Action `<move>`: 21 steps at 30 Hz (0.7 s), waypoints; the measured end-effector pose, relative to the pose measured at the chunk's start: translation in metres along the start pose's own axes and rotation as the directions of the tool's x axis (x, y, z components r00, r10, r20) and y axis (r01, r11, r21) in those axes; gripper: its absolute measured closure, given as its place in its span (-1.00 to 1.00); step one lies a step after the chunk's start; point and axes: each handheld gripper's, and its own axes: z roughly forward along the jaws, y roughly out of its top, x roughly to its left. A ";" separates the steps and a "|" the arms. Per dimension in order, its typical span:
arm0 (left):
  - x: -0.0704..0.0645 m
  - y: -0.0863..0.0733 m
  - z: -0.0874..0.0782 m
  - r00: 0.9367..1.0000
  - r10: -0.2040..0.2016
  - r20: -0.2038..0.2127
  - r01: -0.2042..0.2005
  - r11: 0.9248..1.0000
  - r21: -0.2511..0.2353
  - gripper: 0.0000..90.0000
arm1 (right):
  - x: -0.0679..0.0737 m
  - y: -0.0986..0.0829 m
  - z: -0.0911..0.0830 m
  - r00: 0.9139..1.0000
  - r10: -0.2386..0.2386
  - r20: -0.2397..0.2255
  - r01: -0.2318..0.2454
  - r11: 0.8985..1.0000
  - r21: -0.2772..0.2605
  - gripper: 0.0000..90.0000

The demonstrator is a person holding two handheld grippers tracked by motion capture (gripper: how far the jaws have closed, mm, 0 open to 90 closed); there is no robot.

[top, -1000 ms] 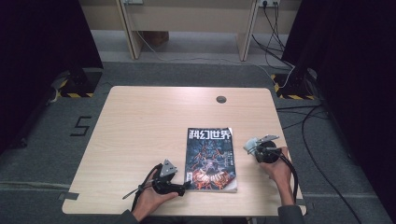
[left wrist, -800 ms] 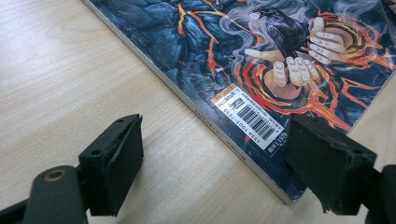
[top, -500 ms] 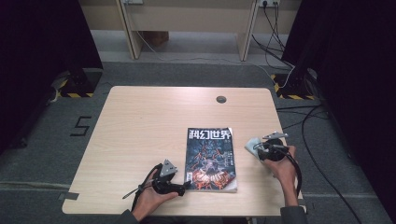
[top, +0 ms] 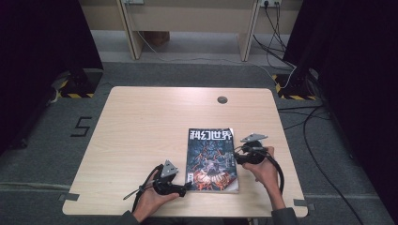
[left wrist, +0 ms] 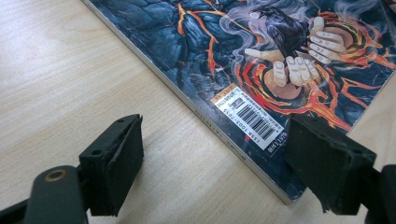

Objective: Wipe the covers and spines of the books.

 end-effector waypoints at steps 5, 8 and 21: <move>0.000 0.001 0.000 1.000 -0.001 0.001 0.001 1.000 0.005 -0.58 | 0.017 -0.001 0.014 0.999 -0.009 -0.052 0.010 1.000 0.029 -0.01; 0.002 0.001 -0.001 1.000 0.002 0.002 -0.002 1.000 0.013 -0.59 | 0.021 -0.003 0.021 0.998 -0.016 -0.056 0.019 0.998 0.060 -0.04; 0.028 -0.002 -0.019 0.998 0.024 -0.052 -0.021 0.998 0.057 -0.59 | 0.054 -0.017 0.017 0.994 -0.075 -0.081 0.079 0.996 0.041 -0.04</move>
